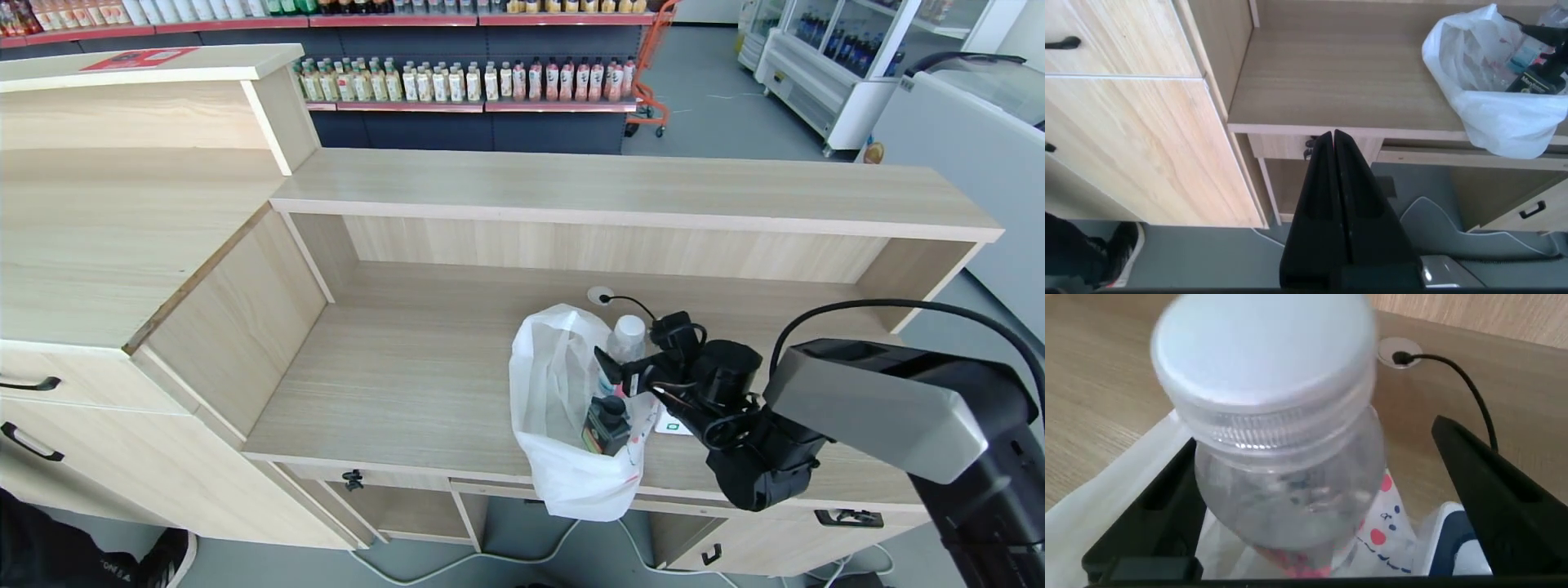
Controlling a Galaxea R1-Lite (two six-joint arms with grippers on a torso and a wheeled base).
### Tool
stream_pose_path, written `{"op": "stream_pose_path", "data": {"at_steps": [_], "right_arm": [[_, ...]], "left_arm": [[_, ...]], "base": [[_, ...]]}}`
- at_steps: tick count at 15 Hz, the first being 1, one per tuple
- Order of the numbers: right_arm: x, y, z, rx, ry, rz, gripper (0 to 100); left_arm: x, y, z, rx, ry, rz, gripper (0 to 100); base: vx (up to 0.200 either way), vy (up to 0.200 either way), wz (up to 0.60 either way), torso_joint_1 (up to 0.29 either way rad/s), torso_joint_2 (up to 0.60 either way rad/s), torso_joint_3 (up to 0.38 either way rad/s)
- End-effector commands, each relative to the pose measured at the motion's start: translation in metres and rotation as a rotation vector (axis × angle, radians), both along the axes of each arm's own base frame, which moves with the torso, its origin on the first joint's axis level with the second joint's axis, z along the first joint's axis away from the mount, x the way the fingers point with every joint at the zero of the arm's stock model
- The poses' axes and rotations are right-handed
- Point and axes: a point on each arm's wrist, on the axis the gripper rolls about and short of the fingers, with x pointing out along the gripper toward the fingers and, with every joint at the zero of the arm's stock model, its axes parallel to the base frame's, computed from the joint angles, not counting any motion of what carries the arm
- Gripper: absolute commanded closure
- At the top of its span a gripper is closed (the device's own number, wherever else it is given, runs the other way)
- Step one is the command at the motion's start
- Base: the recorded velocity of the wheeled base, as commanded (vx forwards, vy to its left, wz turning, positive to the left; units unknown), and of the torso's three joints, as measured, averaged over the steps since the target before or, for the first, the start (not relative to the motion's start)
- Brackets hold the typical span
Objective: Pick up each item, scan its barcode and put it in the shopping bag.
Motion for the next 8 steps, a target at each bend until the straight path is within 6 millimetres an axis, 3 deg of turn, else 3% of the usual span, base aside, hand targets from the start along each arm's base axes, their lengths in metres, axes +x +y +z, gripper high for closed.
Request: {"op": "stream_pose_path", "data": {"at_steps": [1, 6, 8], "right_arm": [[-0.015, -0.012, 0.038, 0.014, -0.038, 0.012, 0], [-0.062, -0.039, 0.087, 0.020, -0.048, -0.015, 0], [-0.100, -0.071, 0.105, 0.011, -0.004, -0.076, 0]], "left_arm": [[0.000, 0.000, 0.000, 0.000, 0.000, 0.000, 100], [0.000, 0.000, 0.000, 0.000, 0.000, 0.000, 100], [0.000, 0.000, 0.000, 0.000, 0.000, 0.000, 100]], "base": [[0.000, 0.000, 0.00, 0.000, 0.00, 0.000], [0.000, 0.000, 0.00, 0.000, 0.00, 0.000], [0.000, 0.000, 0.00, 0.000, 0.00, 0.000]]}}
